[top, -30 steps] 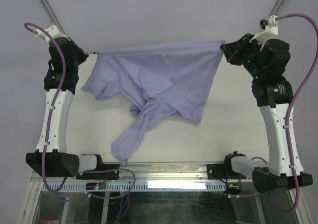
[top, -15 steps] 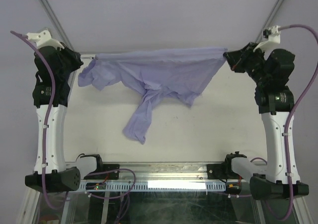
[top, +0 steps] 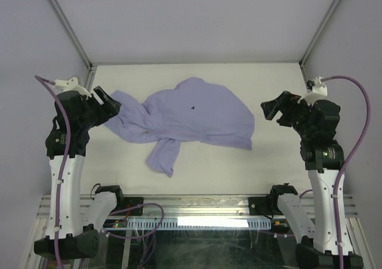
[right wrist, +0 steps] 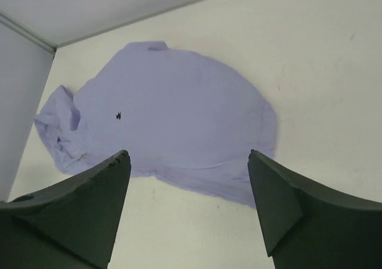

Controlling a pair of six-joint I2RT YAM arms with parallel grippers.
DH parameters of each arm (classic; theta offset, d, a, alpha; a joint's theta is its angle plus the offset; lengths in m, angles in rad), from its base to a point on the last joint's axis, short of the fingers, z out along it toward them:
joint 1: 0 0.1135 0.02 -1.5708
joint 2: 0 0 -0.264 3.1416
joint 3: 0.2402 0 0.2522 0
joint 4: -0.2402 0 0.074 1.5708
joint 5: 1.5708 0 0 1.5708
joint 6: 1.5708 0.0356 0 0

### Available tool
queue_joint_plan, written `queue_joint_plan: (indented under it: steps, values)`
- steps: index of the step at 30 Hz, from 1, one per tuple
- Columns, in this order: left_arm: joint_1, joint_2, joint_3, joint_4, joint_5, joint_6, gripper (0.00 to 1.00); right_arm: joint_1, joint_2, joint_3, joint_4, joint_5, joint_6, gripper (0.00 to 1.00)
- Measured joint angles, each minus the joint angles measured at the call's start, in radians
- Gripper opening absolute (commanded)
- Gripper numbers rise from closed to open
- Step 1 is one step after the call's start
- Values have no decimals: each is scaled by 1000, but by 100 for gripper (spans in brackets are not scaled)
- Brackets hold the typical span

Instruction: Zip up the jacket

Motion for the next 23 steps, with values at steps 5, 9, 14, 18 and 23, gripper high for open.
queue_joint_plan:
  steps: [5,9,14,18,23]
  values:
    - [-54,-12,225,-120,-145,33,87,30,-58,111,-54,139,-70,99]
    - [-116,-29,403,-158,-266,55,96,41,-101,200,-53,233,-122,99]
    - [-148,-89,467,-181,-352,69,99,41,-195,215,-30,283,-176,99]
    - [-159,-89,464,-193,-376,73,99,41,-251,196,0,294,-193,99]
    - [-172,-69,450,-208,-377,81,99,41,-255,175,15,298,-195,99]
